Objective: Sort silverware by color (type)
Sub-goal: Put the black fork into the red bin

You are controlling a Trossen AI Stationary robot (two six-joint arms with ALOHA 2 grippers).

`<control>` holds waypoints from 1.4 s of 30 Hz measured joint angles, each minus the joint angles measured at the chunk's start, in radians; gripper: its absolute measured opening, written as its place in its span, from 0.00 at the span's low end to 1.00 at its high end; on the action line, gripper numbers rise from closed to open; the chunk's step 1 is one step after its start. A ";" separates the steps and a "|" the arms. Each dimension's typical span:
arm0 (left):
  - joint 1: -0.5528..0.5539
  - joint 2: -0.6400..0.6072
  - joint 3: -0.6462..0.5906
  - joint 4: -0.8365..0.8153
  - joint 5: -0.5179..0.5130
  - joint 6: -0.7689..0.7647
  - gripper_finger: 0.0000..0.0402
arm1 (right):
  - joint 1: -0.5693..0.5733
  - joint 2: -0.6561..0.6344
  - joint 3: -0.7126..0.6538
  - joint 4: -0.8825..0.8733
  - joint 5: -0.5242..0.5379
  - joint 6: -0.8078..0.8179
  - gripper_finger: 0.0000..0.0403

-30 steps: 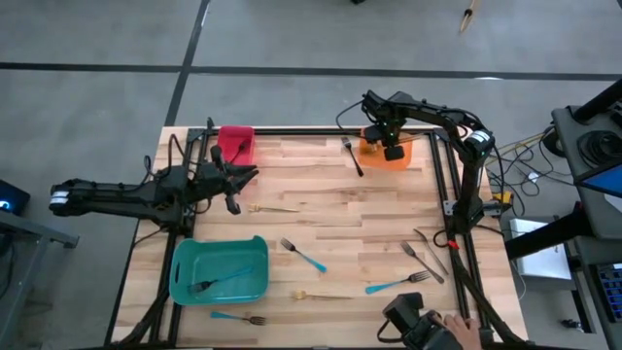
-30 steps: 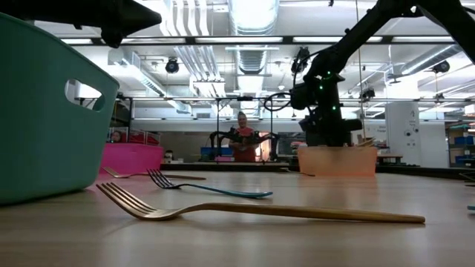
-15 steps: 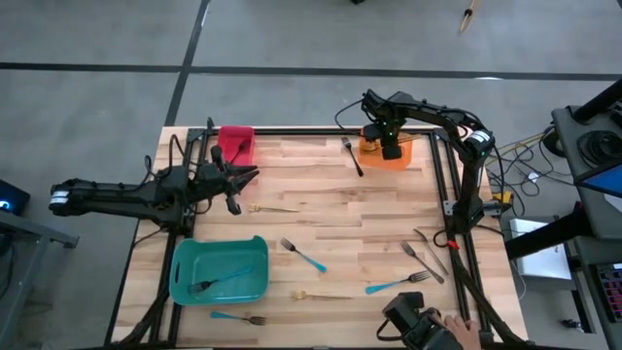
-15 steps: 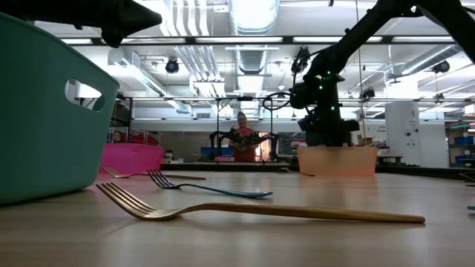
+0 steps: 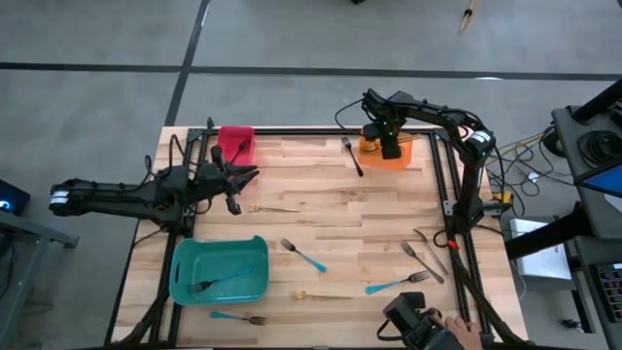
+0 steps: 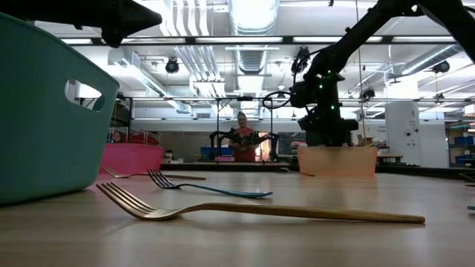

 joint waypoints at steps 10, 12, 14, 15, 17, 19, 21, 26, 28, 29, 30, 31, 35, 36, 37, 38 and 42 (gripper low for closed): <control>0.000 0.000 0.000 0.000 0.000 0.000 0.10 | 0.005 -0.059 0.000 0.000 0.000 0.020 0.18; 0.000 0.000 0.000 0.000 0.000 -0.001 0.10 | 0.010 -0.072 0.000 0.000 0.000 0.025 0.18; 0.000 0.000 0.000 0.000 0.000 -0.004 0.10 | 0.014 -0.085 0.000 0.000 -0.002 0.052 0.18; 0.000 0.000 0.000 0.001 0.000 -0.004 0.10 | 0.017 -0.090 0.000 0.001 -0.002 0.068 0.19; 0.000 0.000 0.000 0.001 0.000 -0.004 0.10 | 0.020 -0.099 0.000 0.000 -0.002 0.107 0.19; 0.000 0.000 0.000 0.001 0.000 -0.009 0.10 | 0.024 -0.106 0.000 0.000 -0.003 0.136 0.18; 0.000 0.000 0.000 0.001 0.000 -0.018 0.10 | 0.025 -0.113 0.000 0.000 -0.003 0.157 0.18; 0.000 0.000 0.000 0.000 0.000 -0.033 0.10 | 0.028 -0.114 0.000 0.000 -0.003 0.176 0.17; 0.000 0.000 0.000 0.000 0.000 -0.037 0.10 | 0.029 -0.114 0.000 0.000 -0.002 0.176 0.18; 0.000 0.000 0.000 0.000 0.000 -0.038 0.10 | 0.029 -0.114 0.000 0.000 -0.001 0.176 0.18; 0.000 0.000 0.000 0.000 0.000 -0.038 0.10 | 0.029 -0.114 0.000 0.000 -0.001 0.176 0.18; 0.000 0.000 0.000 0.000 0.000 -0.038 0.10 | 0.029 -0.114 0.000 0.000 -0.001 0.176 0.18; 0.000 0.000 0.000 0.000 0.000 -0.039 0.10 | 0.029 -0.114 0.000 -0.001 -0.001 0.176 0.18; 0.000 0.000 0.000 0.000 0.000 -0.041 0.10 | 0.029 -0.114 0.000 -0.001 0.000 0.176 0.18; 0.000 0.000 0.000 0.000 0.000 -0.045 0.10 | 0.029 -0.114 0.000 -0.001 0.000 0.176 0.17; 0.000 0.000 0.000 0.000 0.000 -0.046 0.10 | 0.029 -0.114 0.000 -0.001 0.000 0.176 0.17; 0.000 0.000 0.000 0.000 0.000 -0.047 0.10 | 0.032 -0.114 0.000 -0.001 0.059 0.177 0.17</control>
